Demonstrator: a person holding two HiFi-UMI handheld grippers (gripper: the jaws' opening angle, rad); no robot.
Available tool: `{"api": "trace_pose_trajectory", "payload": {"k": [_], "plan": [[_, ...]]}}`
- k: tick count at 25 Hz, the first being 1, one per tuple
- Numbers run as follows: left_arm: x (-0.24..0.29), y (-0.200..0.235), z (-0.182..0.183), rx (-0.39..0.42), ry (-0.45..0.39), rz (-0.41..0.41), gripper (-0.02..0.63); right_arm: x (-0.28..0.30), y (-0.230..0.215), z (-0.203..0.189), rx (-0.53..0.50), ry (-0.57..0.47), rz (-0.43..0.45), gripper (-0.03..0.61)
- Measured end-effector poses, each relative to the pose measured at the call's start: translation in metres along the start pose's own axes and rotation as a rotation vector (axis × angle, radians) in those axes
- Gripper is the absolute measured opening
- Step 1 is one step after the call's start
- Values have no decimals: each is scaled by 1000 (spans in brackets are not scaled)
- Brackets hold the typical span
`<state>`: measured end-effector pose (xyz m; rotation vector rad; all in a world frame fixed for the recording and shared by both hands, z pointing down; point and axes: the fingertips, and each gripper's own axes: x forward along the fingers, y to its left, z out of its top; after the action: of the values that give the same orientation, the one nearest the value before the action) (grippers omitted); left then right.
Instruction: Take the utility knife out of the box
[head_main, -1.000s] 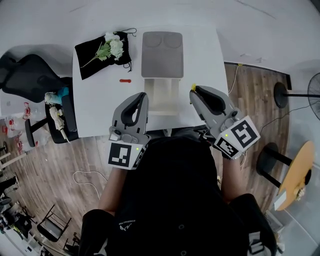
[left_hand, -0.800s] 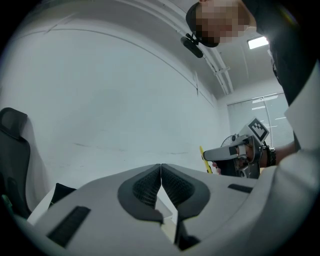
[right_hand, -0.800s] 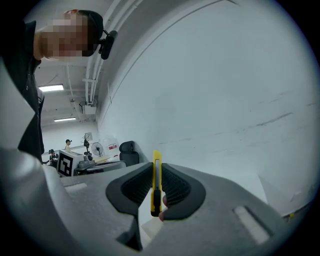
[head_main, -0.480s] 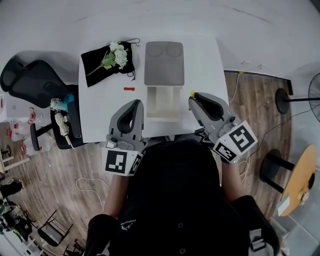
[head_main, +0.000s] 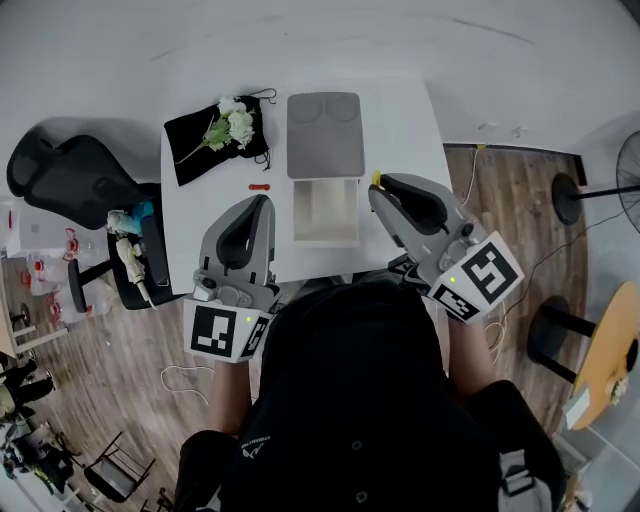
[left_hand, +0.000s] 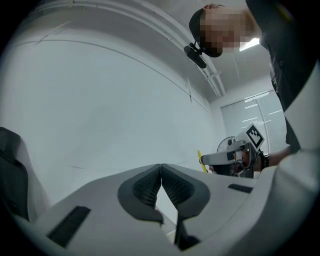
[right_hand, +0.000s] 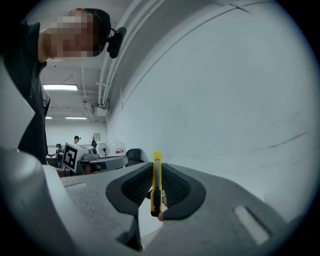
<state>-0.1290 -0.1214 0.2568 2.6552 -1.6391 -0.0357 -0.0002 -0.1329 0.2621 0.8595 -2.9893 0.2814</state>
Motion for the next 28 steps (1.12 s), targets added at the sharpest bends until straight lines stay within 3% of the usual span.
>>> {"api": "trace_pose_trajectory", "payload": {"k": [7,28], "plan": [[1,4,19,-2,-48,15,6,2,13,24,-62,-23,30,58],[-2,5,14,-36,-49,23,6,7,13,21,-15,-39,-2,58]]}}
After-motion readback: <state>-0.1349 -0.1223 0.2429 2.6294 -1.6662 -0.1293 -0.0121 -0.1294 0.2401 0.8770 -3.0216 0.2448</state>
